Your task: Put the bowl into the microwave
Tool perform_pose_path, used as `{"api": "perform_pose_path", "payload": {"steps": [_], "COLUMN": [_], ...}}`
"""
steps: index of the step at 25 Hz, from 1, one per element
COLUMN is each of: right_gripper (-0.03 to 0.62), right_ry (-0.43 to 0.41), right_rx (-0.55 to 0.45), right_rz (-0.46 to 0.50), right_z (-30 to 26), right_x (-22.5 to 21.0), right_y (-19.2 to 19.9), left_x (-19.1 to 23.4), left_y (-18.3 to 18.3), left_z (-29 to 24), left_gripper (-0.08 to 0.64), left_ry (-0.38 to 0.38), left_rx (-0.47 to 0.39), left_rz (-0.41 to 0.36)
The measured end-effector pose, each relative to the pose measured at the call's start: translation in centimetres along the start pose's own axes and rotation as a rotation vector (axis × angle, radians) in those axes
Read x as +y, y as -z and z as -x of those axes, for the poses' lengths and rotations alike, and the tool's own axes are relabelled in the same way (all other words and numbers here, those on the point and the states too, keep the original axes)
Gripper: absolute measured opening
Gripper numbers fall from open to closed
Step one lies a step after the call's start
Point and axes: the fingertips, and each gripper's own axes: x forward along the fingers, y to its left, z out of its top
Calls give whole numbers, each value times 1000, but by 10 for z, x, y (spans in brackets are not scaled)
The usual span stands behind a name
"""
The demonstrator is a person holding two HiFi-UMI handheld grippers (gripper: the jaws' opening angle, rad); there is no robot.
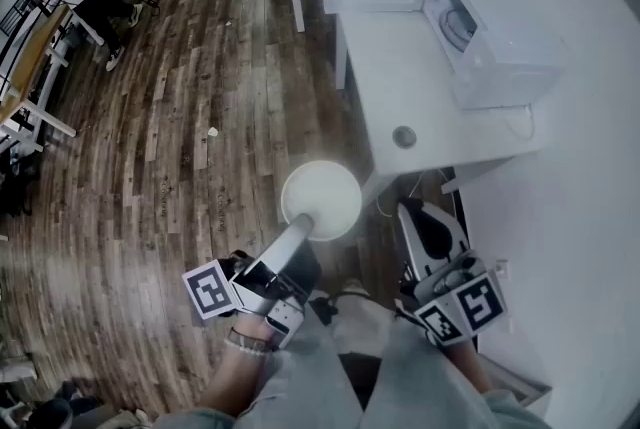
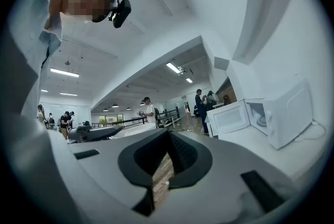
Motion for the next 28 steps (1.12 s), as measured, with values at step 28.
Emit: {"api": "perform_pose_path", "payload": {"steps": [28], "right_gripper": [0], "right_ry": [-71], "right_rx": [-14], "right_rz": [-31], "right_z": [13], "right_x": [-30], "right_y": [0], "left_x": [-9], "left_y": [8], "left_z": [-4], "left_gripper": [238], "left_ry": [19], "left_rx": [-131], "left_rz": [-55]}}
